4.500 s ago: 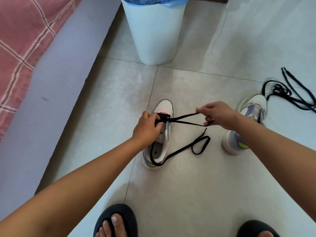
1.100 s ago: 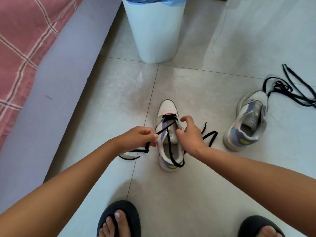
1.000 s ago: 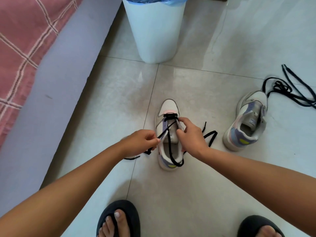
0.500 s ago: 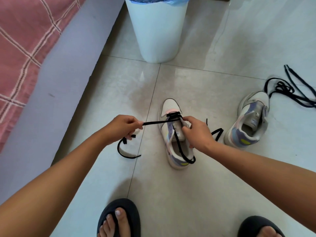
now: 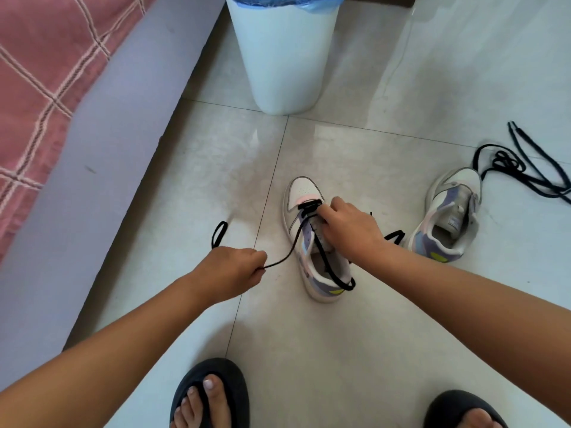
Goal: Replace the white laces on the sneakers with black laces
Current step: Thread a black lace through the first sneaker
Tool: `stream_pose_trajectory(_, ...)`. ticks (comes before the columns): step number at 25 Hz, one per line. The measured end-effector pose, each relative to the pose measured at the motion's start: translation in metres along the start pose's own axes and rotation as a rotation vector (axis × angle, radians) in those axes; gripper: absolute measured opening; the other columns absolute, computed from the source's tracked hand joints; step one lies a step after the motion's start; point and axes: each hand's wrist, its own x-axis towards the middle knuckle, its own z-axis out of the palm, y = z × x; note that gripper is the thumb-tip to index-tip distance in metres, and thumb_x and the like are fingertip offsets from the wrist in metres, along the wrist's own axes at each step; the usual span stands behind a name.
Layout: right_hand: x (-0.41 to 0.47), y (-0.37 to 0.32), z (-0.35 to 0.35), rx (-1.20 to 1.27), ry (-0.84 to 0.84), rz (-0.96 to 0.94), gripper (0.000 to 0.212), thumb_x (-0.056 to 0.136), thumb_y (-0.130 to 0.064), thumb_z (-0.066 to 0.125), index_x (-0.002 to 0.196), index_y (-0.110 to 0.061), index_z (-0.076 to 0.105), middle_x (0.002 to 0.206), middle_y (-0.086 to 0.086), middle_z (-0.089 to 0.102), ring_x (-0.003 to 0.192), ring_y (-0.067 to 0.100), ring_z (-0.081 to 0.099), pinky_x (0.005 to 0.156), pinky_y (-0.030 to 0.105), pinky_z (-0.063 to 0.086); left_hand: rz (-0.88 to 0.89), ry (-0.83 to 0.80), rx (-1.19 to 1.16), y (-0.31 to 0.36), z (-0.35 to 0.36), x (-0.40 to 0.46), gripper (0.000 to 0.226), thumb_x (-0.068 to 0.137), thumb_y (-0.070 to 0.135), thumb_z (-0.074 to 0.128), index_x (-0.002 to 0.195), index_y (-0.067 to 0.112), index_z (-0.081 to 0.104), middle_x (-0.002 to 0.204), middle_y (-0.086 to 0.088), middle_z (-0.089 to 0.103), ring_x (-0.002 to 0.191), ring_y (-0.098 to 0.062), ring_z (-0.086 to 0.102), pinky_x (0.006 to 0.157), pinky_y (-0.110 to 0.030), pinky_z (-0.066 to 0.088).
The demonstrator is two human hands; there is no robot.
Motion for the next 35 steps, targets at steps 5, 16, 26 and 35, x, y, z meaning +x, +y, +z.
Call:
stream_pose_trajectory(5,0.016,-0.013,-0.007,-0.248,-0.148,-0.045,0.033,0.089,-0.004,0.051,0.121,-0.008,0.044,0.120,0.011,0.048,0.106,0.029,0.051,0.064,0.031,0.035,-0.144,0.429,-0.070,-0.010,-0.019,-0.005,0.017,0.085,0.018,0.042,0.069,0.012,0.041,0.052,-0.003,0.037,0.039,-0.023,0.025,0.032,-0.023,0.026)
stream_pose_trajectory(16,0.024,-0.004,0.016,0.142,0.023,0.161,0.021,0.088,0.002,0.046,0.108,-0.004,0.046,0.102,0.012,0.053,0.078,0.028,0.047,0.050,0.029,0.027,-0.393,0.174,-0.326,-0.017,-0.008,-0.018,0.020,0.092,0.015,0.054,0.077,0.010,0.043,0.055,0.006,0.036,0.053,-0.023,0.034,0.048,-0.021,0.030)
stream_pose_trajectory(26,0.021,-0.004,0.012,0.114,0.033,0.241,0.017,0.093,-0.001,0.042,0.108,-0.002,0.050,0.105,0.016,0.055,0.073,0.030,0.046,0.059,0.032,0.029,-0.573,-0.124,-0.487,-0.020,-0.005,-0.007,0.026,0.097,0.030,0.048,0.075,0.020,0.039,0.068,0.001,0.061,0.061,-0.020,0.054,0.056,-0.027,0.039)
stream_pose_trajectory(35,0.027,0.013,0.009,-0.229,0.209,-0.227,0.040,0.040,0.000,0.084,0.075,-0.007,0.064,0.071,0.011,0.057,0.058,0.029,0.054,0.043,0.028,0.035,-0.796,-0.063,-0.832,-0.023,-0.036,0.001,0.043,0.099,0.046,0.036,0.092,0.021,0.071,0.084,0.004,0.057,0.088,-0.015,0.055,0.081,-0.031,0.039)
